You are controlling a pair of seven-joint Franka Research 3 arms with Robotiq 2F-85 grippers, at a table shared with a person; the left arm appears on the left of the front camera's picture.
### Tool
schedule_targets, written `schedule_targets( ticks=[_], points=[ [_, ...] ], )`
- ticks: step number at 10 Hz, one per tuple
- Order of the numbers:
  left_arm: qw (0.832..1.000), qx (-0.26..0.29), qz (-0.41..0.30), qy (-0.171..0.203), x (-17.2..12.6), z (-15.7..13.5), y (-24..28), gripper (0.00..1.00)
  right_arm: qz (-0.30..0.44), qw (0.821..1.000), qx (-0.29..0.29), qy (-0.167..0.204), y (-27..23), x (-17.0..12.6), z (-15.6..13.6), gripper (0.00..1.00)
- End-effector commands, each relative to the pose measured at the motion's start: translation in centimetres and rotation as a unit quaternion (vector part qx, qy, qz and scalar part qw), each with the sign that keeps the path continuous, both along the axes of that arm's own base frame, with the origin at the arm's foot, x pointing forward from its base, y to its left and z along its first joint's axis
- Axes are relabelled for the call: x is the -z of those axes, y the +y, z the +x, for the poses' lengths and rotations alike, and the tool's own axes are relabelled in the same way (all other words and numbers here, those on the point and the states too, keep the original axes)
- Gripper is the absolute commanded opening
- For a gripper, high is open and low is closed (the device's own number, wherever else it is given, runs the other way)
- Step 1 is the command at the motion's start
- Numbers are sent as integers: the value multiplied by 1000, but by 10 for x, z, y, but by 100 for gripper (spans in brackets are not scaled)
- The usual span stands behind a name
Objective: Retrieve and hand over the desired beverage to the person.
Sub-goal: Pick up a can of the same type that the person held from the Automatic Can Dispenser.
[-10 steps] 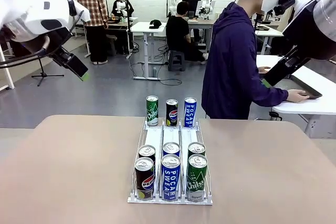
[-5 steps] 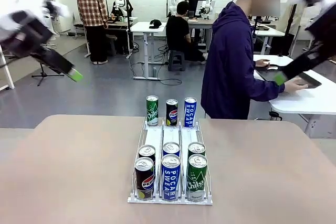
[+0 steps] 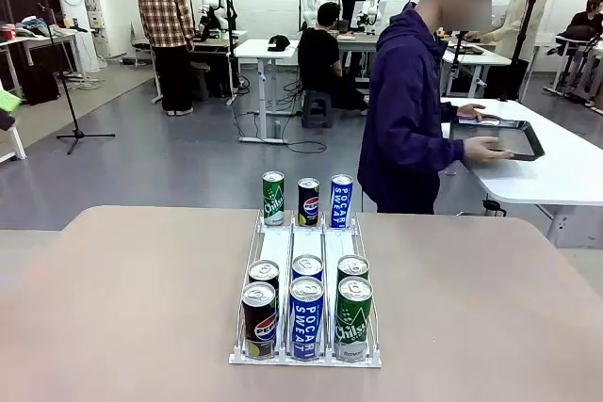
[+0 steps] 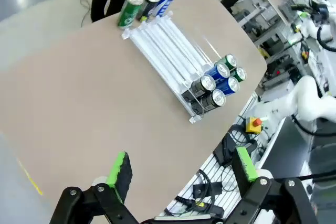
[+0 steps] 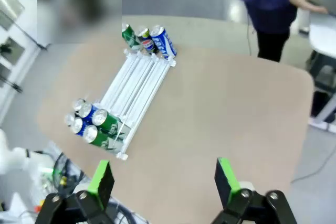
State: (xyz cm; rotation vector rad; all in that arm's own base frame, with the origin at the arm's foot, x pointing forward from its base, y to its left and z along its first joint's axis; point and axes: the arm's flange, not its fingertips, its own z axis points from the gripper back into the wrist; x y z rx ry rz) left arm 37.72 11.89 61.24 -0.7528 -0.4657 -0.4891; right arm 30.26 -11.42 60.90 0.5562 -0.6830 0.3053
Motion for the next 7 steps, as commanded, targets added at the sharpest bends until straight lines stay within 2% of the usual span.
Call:
schedule_targets(
  ticks=[1,3,4,7],
  points=[
    [1000,-25,-3,13,-1,11,-4,100,33,999,9,-1,-19,-3,-3,100],
    [999,-27,13,17,2,8,-11,100,32,999,11,-2,-18,3,-1,100],
    [999,-30,1,21,6,9,9,100,32,999,24,2,-24,-3,-9,100],
    [999,-30,1,21,6,9,9,100,32,999,24,2,-24,-3,-9,100]
  ],
)
